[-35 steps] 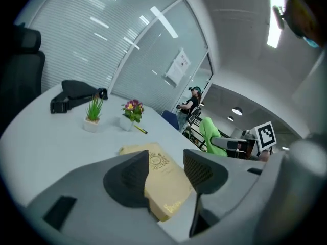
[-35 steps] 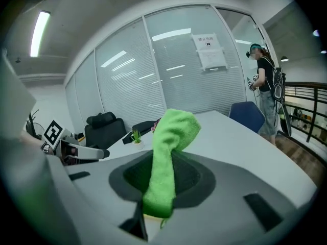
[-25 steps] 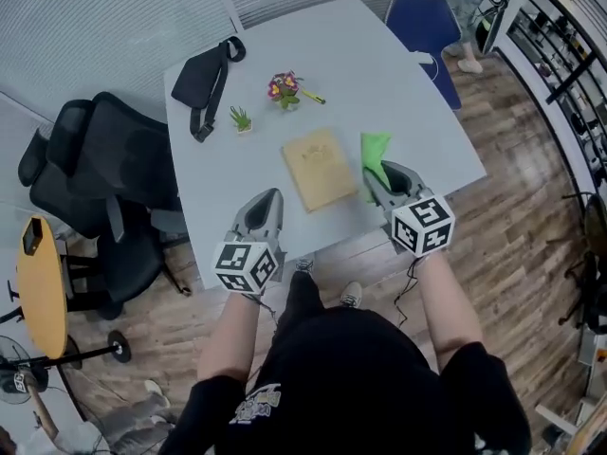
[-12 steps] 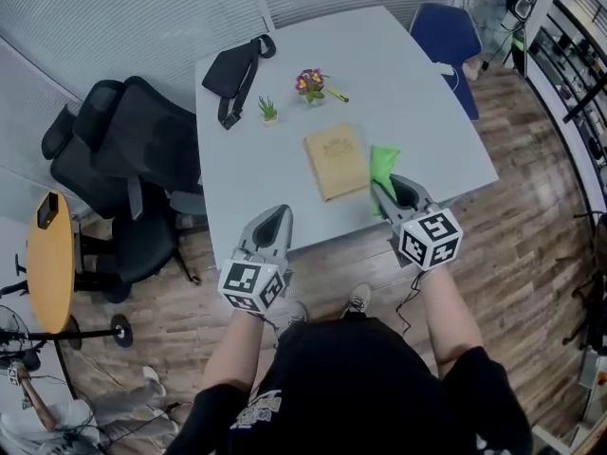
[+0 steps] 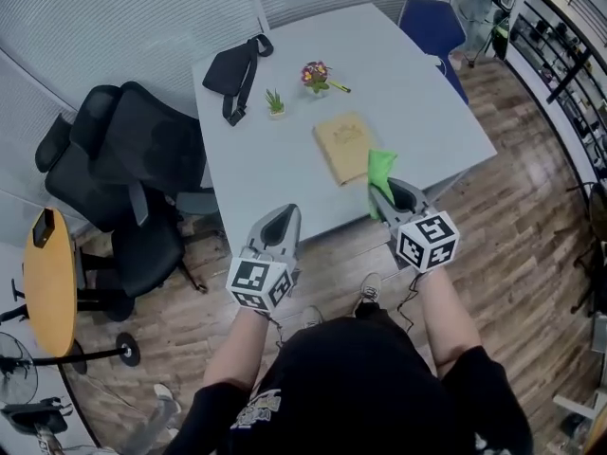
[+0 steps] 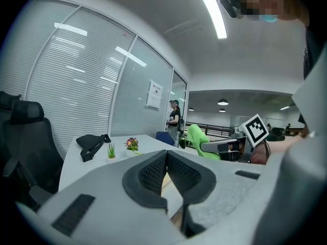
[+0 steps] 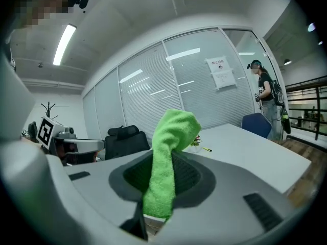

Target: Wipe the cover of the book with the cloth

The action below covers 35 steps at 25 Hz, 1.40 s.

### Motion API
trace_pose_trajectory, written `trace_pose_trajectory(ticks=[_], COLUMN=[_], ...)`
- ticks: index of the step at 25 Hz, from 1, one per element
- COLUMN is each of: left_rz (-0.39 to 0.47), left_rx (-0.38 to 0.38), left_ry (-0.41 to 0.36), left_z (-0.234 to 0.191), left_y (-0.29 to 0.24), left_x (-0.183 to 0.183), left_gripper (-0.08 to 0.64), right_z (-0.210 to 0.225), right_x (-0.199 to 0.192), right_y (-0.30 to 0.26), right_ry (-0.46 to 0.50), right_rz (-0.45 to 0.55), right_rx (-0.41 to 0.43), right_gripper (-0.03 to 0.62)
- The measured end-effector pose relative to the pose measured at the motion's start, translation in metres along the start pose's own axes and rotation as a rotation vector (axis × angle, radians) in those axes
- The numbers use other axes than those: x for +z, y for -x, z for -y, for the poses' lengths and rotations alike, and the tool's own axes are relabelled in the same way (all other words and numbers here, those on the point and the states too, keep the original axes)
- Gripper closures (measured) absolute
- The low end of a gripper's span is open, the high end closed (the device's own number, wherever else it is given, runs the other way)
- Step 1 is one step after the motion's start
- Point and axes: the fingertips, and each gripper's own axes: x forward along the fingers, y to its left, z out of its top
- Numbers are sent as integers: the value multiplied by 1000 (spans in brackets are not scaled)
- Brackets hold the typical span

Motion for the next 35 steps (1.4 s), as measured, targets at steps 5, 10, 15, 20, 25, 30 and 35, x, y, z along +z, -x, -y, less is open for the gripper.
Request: trace_pose_trajectory(ticks=[5, 10, 15, 20, 25, 30, 35], left_rz=[-3, -4, -16, -14, 2, 7, 10], left_rx=[-87, -172, -231, -256, -254, -258, -260], left_ry=[-1, 0, -5, -2, -4, -7, -8], left_z=[-6, -5, -4, -2, -7, -5, -2], left_y=[25, 48, 67, 75, 79, 81, 83], left_x=[-6, -11, -21, -23, -16, -14, -12], left_gripper=[554, 554, 554, 554, 554, 554, 554], right_z=[-37, -69, -95, -107, -115, -117, -119], right_x=[-13, -27, -41, -46, -41, -36, -36], right_y=[15, 32, 46, 51, 45, 46, 49], right_ry=[-3, -9, -18, -9, 14, 20, 20], right_rz=[7, 13, 17, 5, 4, 19, 22], right_rx=[-82, -154, -206, -223, -216, -214, -214], right_gripper=[495, 495, 495, 497, 497, 497, 497])
